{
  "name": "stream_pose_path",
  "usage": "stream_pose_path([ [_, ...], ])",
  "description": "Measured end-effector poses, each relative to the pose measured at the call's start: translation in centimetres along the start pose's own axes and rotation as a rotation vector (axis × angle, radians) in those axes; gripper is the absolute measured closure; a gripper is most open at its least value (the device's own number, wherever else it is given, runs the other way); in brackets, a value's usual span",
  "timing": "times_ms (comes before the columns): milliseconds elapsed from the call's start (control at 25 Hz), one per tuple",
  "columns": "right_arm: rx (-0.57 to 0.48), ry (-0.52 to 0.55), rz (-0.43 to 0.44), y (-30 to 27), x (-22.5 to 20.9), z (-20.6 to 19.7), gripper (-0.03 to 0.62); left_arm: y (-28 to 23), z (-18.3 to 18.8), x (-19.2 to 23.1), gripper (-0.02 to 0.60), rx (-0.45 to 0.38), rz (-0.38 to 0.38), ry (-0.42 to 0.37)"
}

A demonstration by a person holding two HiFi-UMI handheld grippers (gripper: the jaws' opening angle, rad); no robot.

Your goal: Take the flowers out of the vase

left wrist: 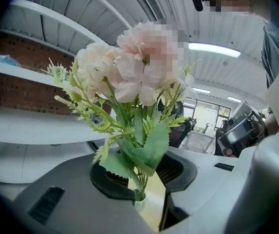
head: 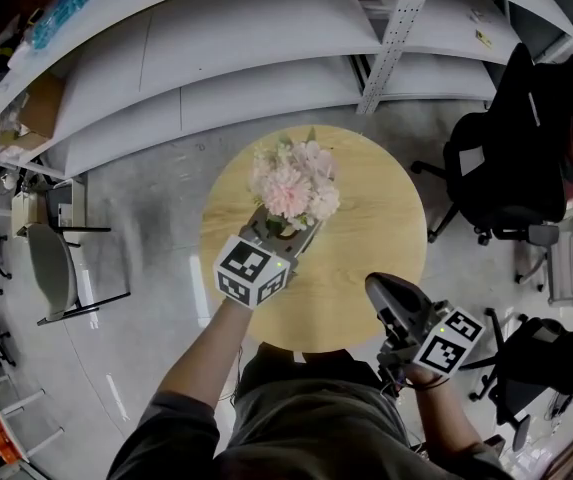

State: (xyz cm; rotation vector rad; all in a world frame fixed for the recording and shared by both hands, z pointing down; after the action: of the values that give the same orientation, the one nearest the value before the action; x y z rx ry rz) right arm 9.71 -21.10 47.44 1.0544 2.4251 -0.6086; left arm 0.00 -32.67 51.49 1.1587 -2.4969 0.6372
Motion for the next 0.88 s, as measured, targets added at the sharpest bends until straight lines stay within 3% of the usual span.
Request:
stream_pose_path([
  [560,-0.159,0.061,0.071,0.3,3.9,6.2,0.577,4.5,7.9,-6.7,0.474,-0.059,-0.044,-0.115],
  [880,-0.198,0.108,0.121,-0.1,6.5,8.3,0.577,6.2,8.6,-9.5,0.477,-0.067,-0.050,-0.146],
])
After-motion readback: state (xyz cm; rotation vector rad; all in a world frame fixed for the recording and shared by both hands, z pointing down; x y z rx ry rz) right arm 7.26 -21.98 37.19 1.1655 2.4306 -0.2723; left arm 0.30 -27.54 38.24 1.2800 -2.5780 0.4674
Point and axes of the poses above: the fingertips, and each gripper's own axes: y backward along the fingers, x to its left, z out of its top, the point moved 1 cm from there along y, backward along the fingers, and after that the axes turned 14 degrees about y, right-handed, at the moved point
